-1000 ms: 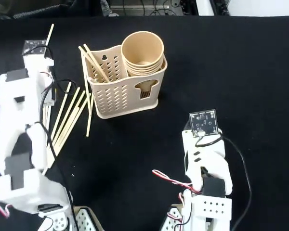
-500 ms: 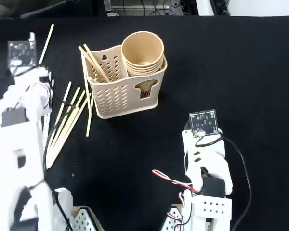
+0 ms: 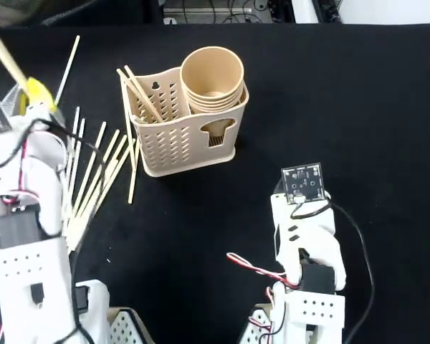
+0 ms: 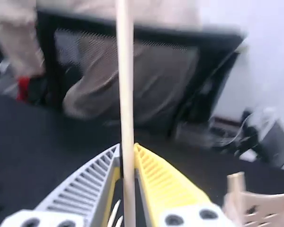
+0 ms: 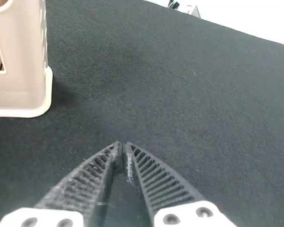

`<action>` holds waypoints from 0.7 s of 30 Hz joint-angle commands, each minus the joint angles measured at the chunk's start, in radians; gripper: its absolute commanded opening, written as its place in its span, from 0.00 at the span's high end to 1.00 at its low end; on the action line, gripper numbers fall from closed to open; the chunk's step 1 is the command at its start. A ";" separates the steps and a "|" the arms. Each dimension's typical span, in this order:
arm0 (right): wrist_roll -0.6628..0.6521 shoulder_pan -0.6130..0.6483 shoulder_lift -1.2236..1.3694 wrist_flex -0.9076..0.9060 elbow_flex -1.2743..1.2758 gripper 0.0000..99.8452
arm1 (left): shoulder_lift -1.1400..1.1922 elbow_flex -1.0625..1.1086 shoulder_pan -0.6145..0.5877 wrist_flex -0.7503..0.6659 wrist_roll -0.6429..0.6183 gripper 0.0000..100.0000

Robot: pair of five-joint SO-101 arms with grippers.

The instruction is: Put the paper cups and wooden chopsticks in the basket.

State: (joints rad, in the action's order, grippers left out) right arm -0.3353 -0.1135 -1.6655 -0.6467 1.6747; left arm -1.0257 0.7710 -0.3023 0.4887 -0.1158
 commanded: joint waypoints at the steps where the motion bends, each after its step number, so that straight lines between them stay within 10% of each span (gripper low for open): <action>1: -0.006 0.008 -0.012 0.020 -0.005 0.99 | -0.110 0.035 0.091 -0.100 0.026 0.97; 13: -0.006 0.009 -0.012 0.020 -0.005 0.99 | -0.341 0.252 0.341 -0.446 0.023 0.97; 21: -0.008 0.009 -0.012 0.020 -0.005 0.99 | -0.048 0.124 0.433 -0.462 0.014 0.97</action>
State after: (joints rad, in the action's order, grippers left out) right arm -0.3353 -0.1135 -1.6655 -0.6467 1.6747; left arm -1.2252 0.9874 0.1013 0.0422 -0.0974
